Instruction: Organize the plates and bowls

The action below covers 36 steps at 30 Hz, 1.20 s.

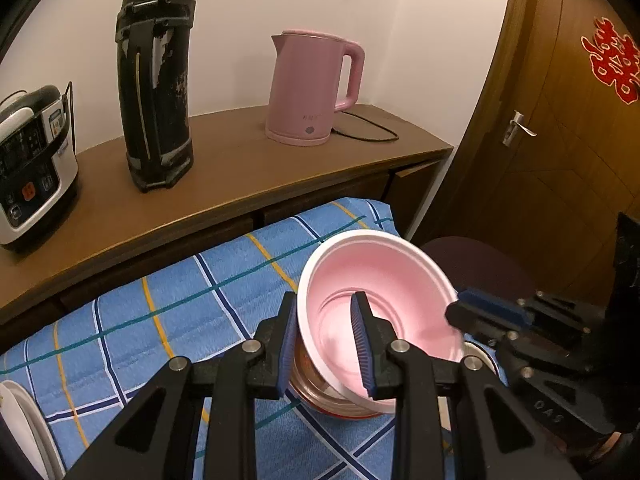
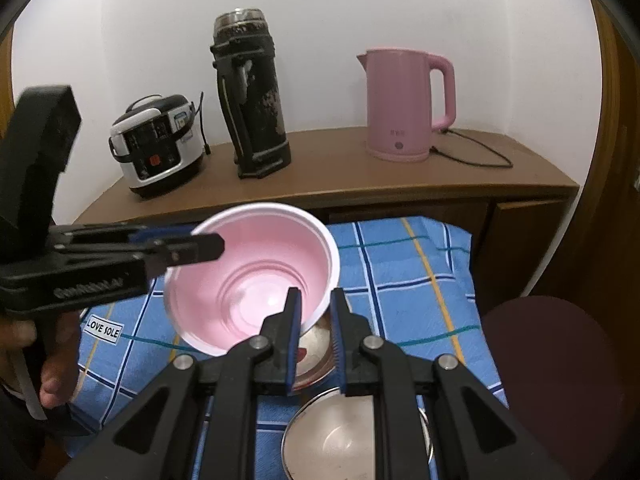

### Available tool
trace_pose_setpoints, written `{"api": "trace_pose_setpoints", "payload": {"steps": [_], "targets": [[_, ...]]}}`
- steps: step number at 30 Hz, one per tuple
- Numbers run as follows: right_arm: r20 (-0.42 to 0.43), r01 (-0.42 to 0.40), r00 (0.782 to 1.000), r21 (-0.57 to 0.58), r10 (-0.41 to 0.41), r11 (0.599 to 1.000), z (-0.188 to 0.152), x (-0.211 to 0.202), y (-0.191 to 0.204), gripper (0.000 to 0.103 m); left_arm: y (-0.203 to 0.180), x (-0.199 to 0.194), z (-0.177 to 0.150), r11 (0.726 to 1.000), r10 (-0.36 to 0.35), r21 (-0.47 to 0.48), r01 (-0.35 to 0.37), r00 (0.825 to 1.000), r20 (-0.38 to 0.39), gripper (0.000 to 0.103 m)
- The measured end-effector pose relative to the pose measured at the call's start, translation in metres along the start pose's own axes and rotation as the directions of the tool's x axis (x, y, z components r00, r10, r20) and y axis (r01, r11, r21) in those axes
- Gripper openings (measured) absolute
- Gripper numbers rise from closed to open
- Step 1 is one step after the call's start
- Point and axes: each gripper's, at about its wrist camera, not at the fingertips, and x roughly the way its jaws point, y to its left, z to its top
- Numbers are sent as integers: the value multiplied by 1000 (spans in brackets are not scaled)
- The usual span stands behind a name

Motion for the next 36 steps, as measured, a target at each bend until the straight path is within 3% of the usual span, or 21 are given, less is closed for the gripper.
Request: {"api": "trace_pose_setpoints", "payload": {"steps": [15, 36], "targets": [[-27, 11, 1000, 10, -10, 1000, -1, 9, -1, 14, 5, 21, -7, 1000, 9, -7, -9, 998, -57, 29], [-57, 18, 998, 5, -18, 1000, -4, 19, -3, 14, 4, 28, -8, 1000, 14, 0, -14, 997, -77, 29]]}}
